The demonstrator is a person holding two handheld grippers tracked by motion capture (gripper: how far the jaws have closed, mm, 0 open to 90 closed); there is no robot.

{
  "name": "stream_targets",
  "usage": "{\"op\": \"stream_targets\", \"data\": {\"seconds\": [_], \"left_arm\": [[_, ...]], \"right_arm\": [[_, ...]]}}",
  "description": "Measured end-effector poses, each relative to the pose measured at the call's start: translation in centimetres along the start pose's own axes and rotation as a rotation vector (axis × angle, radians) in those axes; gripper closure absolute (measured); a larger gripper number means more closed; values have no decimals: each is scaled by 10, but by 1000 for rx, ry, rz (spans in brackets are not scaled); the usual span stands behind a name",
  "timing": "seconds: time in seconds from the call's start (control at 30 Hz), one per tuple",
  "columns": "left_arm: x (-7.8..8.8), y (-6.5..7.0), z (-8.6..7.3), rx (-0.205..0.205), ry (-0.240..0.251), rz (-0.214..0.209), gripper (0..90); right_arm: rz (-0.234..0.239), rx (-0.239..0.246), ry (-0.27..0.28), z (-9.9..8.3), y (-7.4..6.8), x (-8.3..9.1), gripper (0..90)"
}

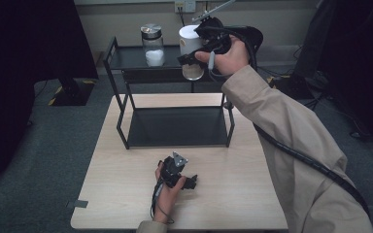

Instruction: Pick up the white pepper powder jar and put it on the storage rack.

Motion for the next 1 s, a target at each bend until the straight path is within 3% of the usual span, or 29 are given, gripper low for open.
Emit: {"op": "stream_targets", "data": {"seconds": [0.53, 1.0], "left_arm": [[0, 0, 0, -2, -2, 1, 0], [0, 0, 0, -4, -3, 1, 0]], "right_arm": [[-32, -32, 14, 27, 13, -12, 303], [-51, -53, 4, 34, 26, -35, 303]]}}
Point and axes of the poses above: each handheld gripper's, and its own axes: x roughly backward along the jaws, z roughly out of its top, y roughly to its right, the point moved 8 cm from there along -x, roughly forward along the jaws, and after that the axes turned 10 degrees about -y, right-handed, at the moved point
